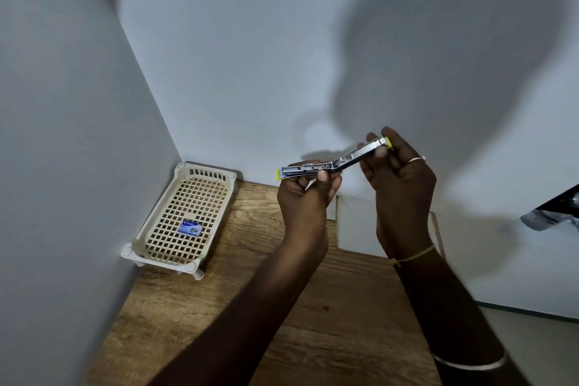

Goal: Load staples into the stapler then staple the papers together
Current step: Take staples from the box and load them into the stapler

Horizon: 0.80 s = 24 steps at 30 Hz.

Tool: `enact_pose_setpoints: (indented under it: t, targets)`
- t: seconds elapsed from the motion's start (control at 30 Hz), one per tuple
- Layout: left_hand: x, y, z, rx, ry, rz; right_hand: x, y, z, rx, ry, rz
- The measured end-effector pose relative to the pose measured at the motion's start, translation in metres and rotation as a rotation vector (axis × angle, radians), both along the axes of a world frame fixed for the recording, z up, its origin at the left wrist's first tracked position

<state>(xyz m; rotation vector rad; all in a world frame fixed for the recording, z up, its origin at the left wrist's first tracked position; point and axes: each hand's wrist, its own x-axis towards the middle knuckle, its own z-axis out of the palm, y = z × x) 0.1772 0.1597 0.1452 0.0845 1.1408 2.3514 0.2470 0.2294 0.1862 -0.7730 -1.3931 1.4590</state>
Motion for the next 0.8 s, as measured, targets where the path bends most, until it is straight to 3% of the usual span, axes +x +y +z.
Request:
enact_pose_setpoints:
  t: [0.17, 0.5, 0.63, 0.8]
  targets:
    - [0.002, 0.000, -0.001, -0.040, 0.068, -0.028, -0.008, -0.003, 0.005, 0.427, -0.220, 0.012]
    - [0.006, -0.004, -0.007, -0.296, 0.377, -0.026, -0.005, -0.016, -0.004, 0.898, -0.441, 0.117]
    - [0.005, -0.009, -0.014, -0.369, 0.531, -0.052, -0.003, -0.012, -0.002, 0.876, -0.571, 0.176]
    - [0.003, -0.014, -0.016, -0.505, 0.699, -0.075, 0.001, -0.006, -0.003, 0.687, -0.472, 0.216]
